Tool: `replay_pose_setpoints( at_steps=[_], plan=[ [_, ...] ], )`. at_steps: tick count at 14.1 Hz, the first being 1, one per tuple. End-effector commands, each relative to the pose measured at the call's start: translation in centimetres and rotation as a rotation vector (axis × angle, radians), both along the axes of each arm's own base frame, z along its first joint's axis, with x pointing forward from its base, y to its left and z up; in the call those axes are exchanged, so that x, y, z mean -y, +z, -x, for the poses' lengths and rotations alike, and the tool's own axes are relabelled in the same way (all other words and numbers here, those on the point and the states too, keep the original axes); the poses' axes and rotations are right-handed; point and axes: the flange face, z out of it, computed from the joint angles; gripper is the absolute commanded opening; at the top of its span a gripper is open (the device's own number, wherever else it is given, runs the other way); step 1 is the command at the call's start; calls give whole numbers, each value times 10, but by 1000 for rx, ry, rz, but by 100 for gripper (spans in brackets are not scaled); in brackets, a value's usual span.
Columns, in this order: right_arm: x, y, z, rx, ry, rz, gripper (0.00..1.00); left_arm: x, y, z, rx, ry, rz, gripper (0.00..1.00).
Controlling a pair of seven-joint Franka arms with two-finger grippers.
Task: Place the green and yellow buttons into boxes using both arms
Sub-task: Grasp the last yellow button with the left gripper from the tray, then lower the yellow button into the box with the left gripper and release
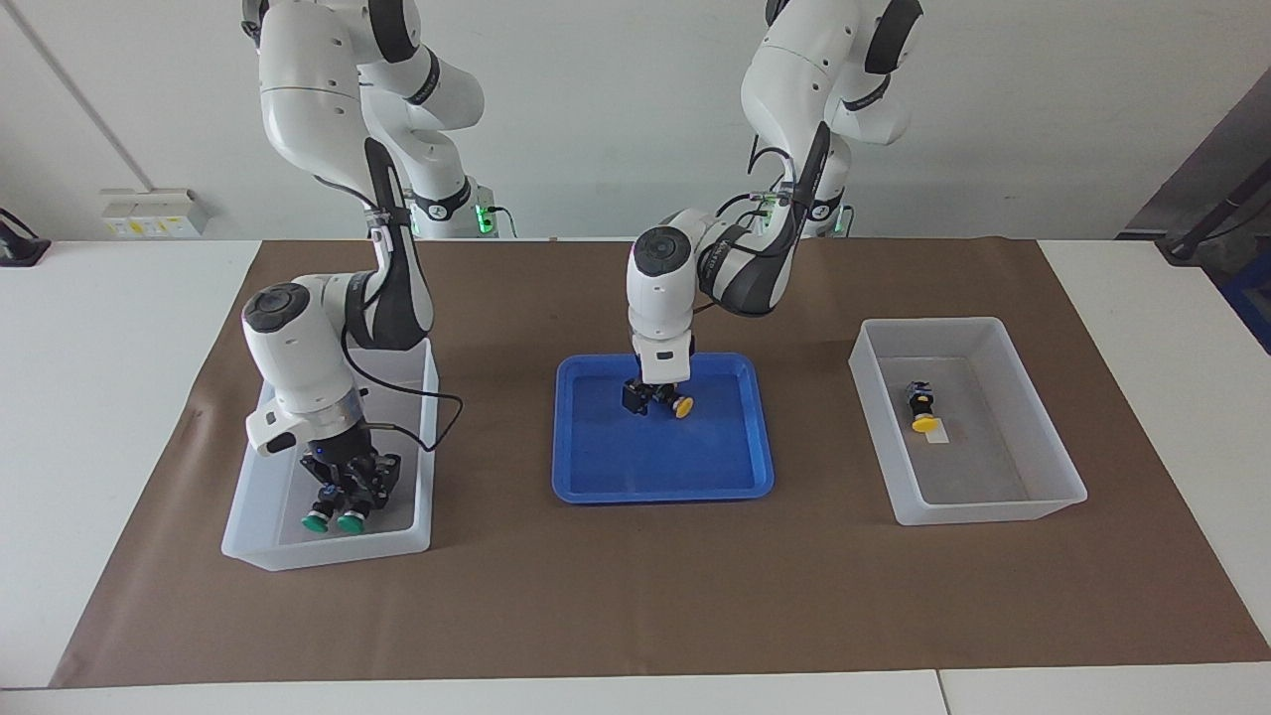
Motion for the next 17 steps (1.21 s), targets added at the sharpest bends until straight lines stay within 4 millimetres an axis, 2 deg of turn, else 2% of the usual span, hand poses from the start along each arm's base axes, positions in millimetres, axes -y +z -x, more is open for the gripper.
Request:
replay_pose_setpoints(
  at_steps=[1, 2, 3, 4, 5, 6, 8, 11, 13, 14, 16, 17],
  plan=[
    [9, 5, -3, 25, -9, -16, 65, -7, 16, -3, 46, -14, -7, 0],
    [7, 13, -4, 36, -6, -15, 78, -7, 21, -9, 50, -10, -7, 0],
    [1, 23, -3, 45, 2, -15, 98, -10, 35, -19, 52, -4, -9, 0],
    [-2, 41, -2, 62, 6, -16, 100, -17, 48, -30, 51, -7, -14, 0],
    [-2, 57, 1, 57, 9, -15, 100, -35, 64, -43, 54, -6, -15, 0],
    [-2, 73, 5, 41, 10, -17, 100, -59, 92, -53, 74, 2, -5, 0],
    [-5, 109, 18, 10, 19, -19, 100, -119, 135, -75, 75, -13, -5, 0],
    [-15, 158, 44, -58, 54, -20, 100, -211, 170, -102, 56, -45, 29, 0],
    [-33, 193, 62, -73, 85, -17, 100, -270, 173, -116, 22, -106, 15, 0],
    [-34, 208, 70, -83, 97, -4, 100, -303, 171, -121, 19, -139, 16, 0],
    [-34, 233, 82, -132, 102, -1, 100, -365, 159, -122, 19, -227, 13, 0],
    [-35, 247, 85, -158, 115, 0, 100, -388, 150, -118, 35, -270, 9, 0]
  ],
)
